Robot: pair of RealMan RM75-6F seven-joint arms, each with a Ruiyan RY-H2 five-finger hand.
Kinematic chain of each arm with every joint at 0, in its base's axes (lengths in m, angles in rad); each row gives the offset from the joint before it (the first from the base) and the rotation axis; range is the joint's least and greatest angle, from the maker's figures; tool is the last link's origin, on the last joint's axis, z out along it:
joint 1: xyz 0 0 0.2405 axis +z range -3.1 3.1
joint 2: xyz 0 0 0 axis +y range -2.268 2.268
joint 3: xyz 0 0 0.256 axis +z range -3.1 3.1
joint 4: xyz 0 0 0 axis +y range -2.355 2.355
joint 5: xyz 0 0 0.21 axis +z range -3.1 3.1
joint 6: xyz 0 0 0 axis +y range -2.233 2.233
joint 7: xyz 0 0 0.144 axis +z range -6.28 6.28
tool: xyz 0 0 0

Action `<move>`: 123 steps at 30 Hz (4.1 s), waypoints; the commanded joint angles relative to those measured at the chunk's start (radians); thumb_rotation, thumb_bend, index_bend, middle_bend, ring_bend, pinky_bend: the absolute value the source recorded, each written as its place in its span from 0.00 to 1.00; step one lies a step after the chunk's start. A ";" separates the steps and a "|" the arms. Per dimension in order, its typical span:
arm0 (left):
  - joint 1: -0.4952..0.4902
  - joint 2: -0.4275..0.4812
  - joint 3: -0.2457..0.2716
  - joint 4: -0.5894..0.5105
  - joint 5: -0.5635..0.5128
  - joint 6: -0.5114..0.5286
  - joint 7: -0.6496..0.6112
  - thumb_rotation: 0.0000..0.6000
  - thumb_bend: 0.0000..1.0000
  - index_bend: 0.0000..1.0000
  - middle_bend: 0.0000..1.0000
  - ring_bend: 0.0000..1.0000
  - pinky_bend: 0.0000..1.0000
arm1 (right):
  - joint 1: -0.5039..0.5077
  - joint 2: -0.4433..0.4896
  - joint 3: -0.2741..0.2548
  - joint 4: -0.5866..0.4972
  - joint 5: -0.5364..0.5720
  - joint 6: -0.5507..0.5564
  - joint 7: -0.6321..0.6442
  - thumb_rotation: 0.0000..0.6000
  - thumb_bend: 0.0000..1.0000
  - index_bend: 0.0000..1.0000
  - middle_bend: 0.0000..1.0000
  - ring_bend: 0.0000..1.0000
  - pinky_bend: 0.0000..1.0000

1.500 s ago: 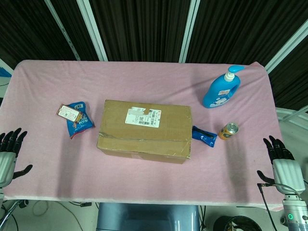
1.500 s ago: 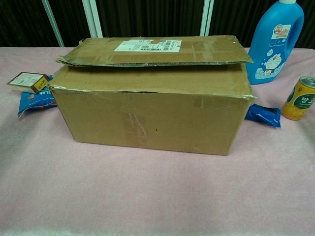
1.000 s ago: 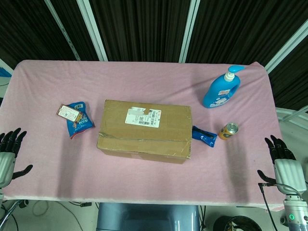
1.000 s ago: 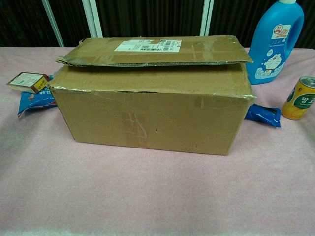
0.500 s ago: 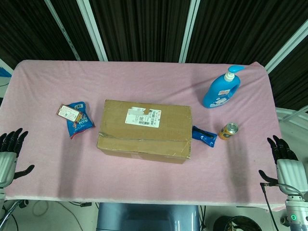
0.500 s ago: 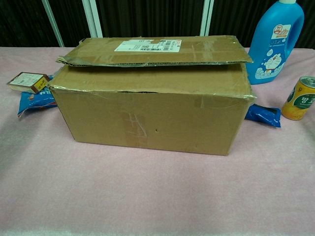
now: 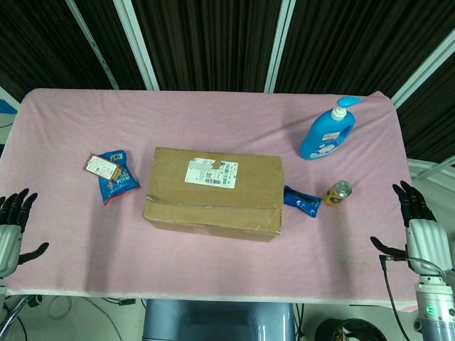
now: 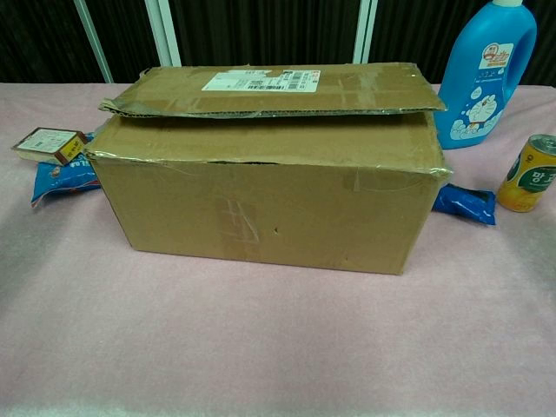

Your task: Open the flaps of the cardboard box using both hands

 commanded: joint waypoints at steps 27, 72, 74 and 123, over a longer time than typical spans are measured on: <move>-0.005 -0.015 -0.025 0.037 0.039 0.060 -0.077 1.00 0.10 0.00 0.00 0.00 0.00 | 0.345 -0.279 0.104 -0.174 0.297 -0.153 -0.474 1.00 0.23 0.00 0.00 0.00 0.23; -0.008 0.006 -0.026 0.022 0.021 0.034 -0.152 1.00 0.11 0.00 0.00 0.00 0.00 | 0.611 -0.424 0.339 0.026 0.481 -0.185 -0.559 1.00 0.27 0.00 0.00 0.00 0.23; -0.008 0.007 -0.026 0.020 0.020 0.033 -0.154 1.00 0.11 0.00 0.00 0.00 0.00 | 0.633 -0.420 0.364 0.048 0.514 -0.196 -0.565 1.00 0.26 0.00 0.00 0.00 0.23; -0.044 0.049 -0.017 -0.078 0.027 -0.030 -0.020 1.00 0.15 0.00 0.00 0.00 0.00 | 0.107 -0.082 -0.100 0.216 0.107 0.058 -0.126 1.00 0.24 0.00 0.00 0.00 0.23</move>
